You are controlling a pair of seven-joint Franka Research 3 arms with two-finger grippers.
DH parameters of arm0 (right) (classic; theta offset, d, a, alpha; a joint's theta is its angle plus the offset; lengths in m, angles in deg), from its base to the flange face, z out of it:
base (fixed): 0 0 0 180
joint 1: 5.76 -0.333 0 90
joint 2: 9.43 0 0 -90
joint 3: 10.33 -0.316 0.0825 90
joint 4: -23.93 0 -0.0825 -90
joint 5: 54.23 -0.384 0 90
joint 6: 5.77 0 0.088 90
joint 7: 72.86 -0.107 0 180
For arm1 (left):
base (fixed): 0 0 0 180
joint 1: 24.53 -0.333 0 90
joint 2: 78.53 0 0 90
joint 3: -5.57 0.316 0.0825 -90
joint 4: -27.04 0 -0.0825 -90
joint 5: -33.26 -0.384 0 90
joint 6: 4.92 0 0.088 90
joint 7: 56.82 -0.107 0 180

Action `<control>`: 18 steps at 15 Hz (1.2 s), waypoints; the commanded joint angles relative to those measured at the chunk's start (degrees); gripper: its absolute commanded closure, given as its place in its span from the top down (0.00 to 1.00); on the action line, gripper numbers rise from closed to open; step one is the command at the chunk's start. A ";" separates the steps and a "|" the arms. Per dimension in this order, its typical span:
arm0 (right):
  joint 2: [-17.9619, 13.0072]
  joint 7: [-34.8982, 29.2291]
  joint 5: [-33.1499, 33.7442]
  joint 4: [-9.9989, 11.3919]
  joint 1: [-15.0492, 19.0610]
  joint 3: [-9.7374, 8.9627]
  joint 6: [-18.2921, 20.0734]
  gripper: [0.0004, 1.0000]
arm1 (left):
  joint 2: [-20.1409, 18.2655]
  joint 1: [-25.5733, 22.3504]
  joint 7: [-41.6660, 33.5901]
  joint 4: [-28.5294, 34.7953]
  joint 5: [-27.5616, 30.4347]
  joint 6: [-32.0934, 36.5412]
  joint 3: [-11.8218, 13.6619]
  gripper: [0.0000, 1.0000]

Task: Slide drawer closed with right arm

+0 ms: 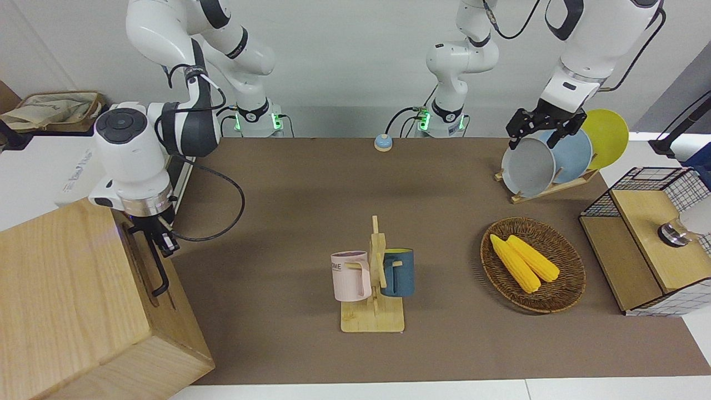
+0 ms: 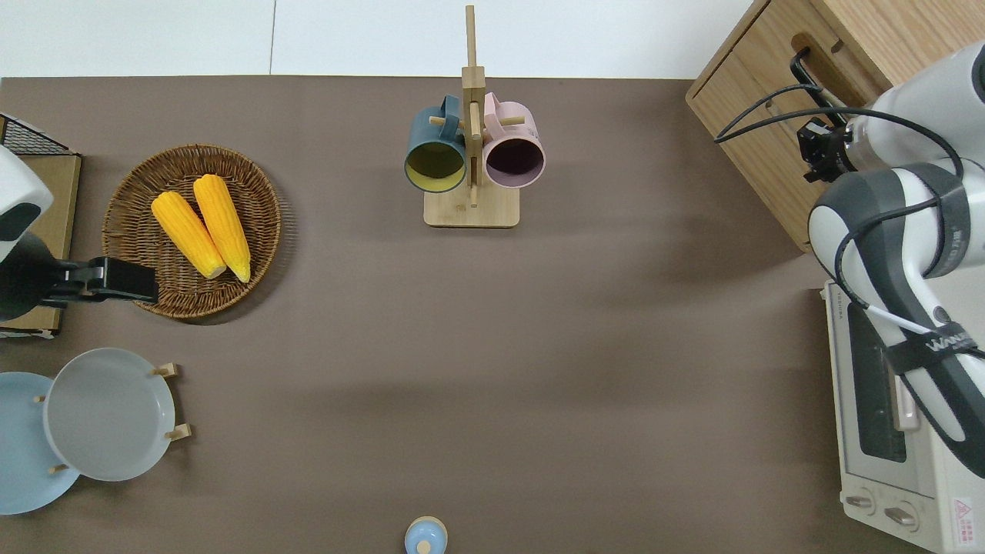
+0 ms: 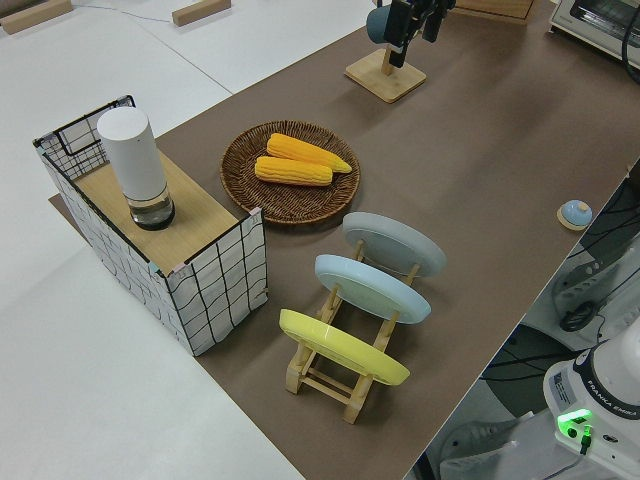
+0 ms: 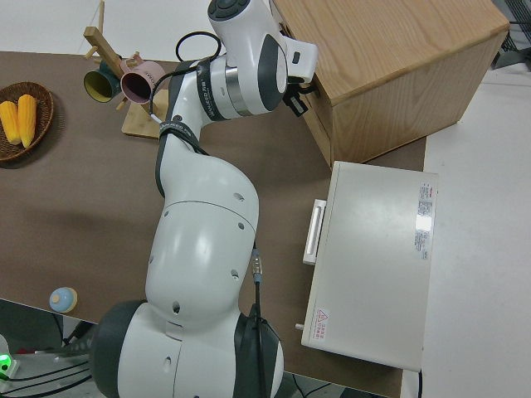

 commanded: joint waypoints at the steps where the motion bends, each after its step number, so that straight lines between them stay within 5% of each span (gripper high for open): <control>1: 1.91 3.91 3.99 -2.39 3.19 0.92 -3.91 0.00 | -0.51 0.27 -0.28 -0.04 -0.73 0.35 0.20 1.00; 11: -3.71 6.63 0.48 -0.19 -0.76 -2.15 1.54 0.06 | -0.42 0.27 -0.36 -0.04 -0.73 0.27 0.12 1.00; 14: -6.61 12.84 -2.76 1.91 -1.81 -2.15 1.80 0.37 | -0.51 0.27 -0.28 -0.04 -0.73 0.27 0.12 1.00; 18: -10.30 23.31 -4.63 4.90 -4.01 -1.98 1.89 0.98 | -0.42 0.27 -0.36 -0.04 -0.73 0.27 0.20 1.00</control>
